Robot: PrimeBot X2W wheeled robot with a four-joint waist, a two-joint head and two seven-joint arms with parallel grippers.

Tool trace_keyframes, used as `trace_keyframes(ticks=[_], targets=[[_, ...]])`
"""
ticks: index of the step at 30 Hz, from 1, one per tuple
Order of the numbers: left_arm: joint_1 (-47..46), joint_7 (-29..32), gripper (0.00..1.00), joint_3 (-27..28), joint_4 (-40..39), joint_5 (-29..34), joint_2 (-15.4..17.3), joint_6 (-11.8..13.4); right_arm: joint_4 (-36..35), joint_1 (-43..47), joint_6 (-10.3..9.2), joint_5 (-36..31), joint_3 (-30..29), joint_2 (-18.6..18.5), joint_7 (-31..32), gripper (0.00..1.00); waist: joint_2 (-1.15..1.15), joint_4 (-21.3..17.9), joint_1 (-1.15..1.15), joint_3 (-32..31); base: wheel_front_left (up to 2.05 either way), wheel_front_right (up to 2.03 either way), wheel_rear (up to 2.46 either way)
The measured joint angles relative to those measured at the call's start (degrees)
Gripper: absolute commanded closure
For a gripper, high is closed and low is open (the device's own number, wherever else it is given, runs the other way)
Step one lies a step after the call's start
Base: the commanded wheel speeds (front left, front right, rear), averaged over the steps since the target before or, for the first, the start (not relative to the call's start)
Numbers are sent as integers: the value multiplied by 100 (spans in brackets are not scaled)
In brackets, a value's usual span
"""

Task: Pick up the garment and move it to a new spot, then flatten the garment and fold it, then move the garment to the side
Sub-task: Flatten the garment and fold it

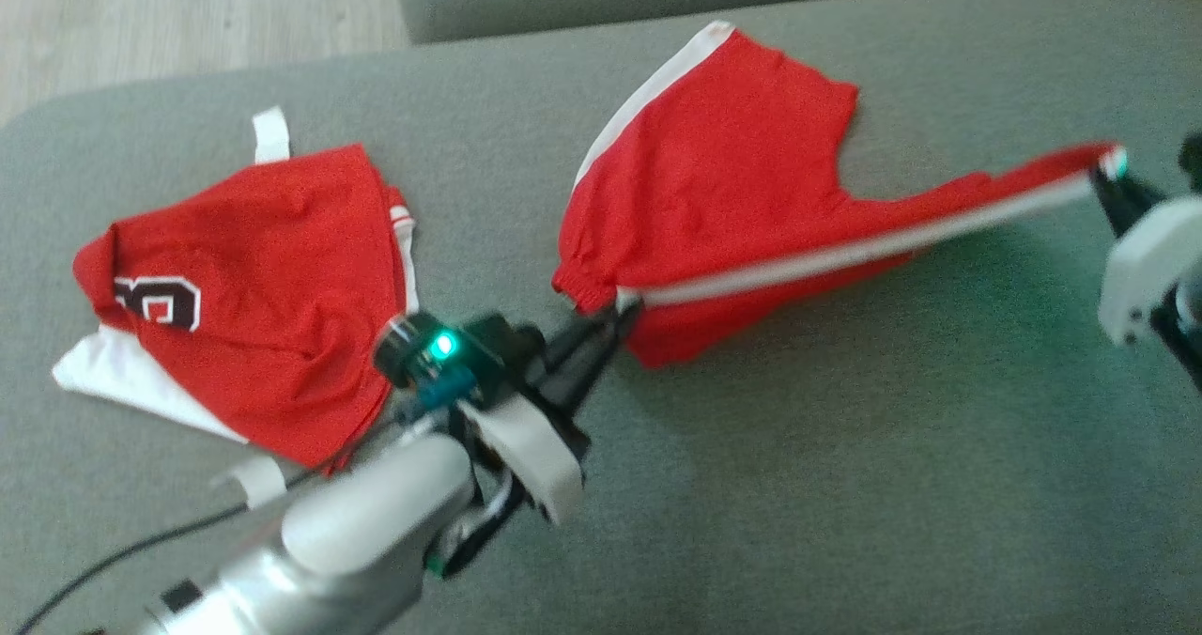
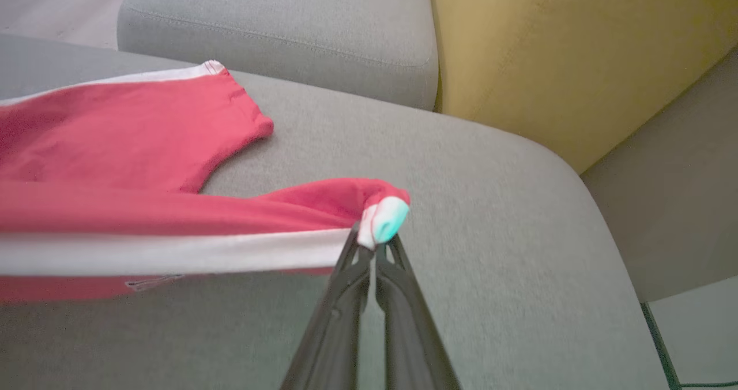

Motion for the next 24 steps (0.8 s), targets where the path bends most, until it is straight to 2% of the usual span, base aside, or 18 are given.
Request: trace_keyframes(ticks=[3, 8, 14, 24], targets=[[-186, 11, 100, 146, 100, -40, 19, 92, -70, -372, 0, -332, -218, 246, -9, 100, 0, 112, 0, 205, 0, 0, 0], [-448, 102, 100, 254, 274, -62, 14, 94, 132, -1127, 0, -793, -315, 599, -113, 100, 0, 338, 0, 543, 0, 0, 0], [-741, 124, 100, 265, 476, -62, -175, 35, 901, -2059, 0, -1289, -301, 884, -280, 100, 0, 651, 0, 968, 0, 0, 0], [-1202, 36, 100, 265, 845, -36, -631, -122, 2120, -3062, 0, -1802, -355, 1050, -753, 100, 0, 1133, 0, 1573, 0, 0, 0]])
